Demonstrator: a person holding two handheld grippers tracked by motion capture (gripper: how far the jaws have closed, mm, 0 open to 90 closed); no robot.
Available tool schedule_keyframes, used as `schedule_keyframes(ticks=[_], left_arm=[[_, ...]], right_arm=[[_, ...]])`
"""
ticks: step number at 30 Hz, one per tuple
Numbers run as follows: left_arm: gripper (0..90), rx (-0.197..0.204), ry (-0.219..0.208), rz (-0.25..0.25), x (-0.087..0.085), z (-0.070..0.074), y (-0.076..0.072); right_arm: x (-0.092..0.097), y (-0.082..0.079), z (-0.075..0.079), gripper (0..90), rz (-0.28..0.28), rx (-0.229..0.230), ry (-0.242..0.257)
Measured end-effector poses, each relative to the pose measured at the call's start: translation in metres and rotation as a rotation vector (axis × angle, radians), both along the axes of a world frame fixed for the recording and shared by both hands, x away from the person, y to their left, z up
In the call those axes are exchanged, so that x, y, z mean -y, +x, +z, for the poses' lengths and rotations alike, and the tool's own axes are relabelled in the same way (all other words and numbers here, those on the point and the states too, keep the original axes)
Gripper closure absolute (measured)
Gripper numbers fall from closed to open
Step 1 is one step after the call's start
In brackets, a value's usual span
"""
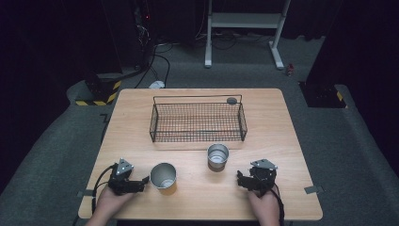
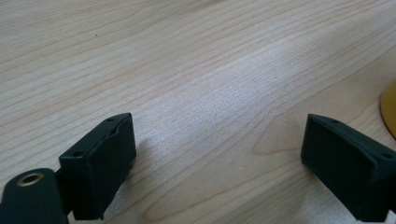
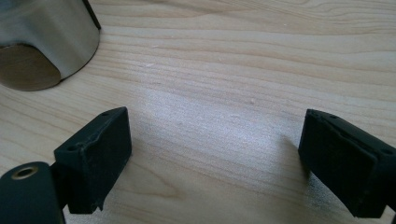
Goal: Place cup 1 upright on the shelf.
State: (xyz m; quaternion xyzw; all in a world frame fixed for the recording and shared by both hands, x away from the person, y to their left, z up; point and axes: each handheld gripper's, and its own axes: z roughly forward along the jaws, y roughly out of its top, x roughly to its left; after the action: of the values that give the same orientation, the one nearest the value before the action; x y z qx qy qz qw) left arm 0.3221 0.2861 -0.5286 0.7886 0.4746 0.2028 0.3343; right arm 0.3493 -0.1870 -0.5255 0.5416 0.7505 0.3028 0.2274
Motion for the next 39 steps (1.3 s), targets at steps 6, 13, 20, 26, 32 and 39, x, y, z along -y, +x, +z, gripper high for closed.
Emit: schedule_keyframes(ticks=[6,13,20,26,32,39], left_arm=[[15.0,-0.02,-0.02,0.004,-0.003,0.003,0.001],[14.9,-0.002,-0.023,-0.003,-0.004,0.006,-0.001],[14.9,0.038,-0.026,0.0,-0.005,0.012,-0.005],[14.9,0.066,-0.033,-0.006,-0.004,0.016,-0.008],[14.9,0.096,-0.038,-0.009,-0.004,0.021,-0.011],[14.9,0.131,-0.051,-0.02,-0.004,0.027,-0.015]], right_arm=[[0.0,0.0,0.0,9.4,0.0,0.0,0.0],[0.0,0.0,0.0,9.4,0.0,0.0,0.0],[0.0,0.0,0.0,9.4,0.0,0.0,0.0],[0.0,0.0,0.0,9.4,0.0,0.0,0.0],[0.0,0.0,0.0,9.4,0.0,0.0,0.0],[0.0,0.0,0.0,9.4,0.0,0.0,0.0]])
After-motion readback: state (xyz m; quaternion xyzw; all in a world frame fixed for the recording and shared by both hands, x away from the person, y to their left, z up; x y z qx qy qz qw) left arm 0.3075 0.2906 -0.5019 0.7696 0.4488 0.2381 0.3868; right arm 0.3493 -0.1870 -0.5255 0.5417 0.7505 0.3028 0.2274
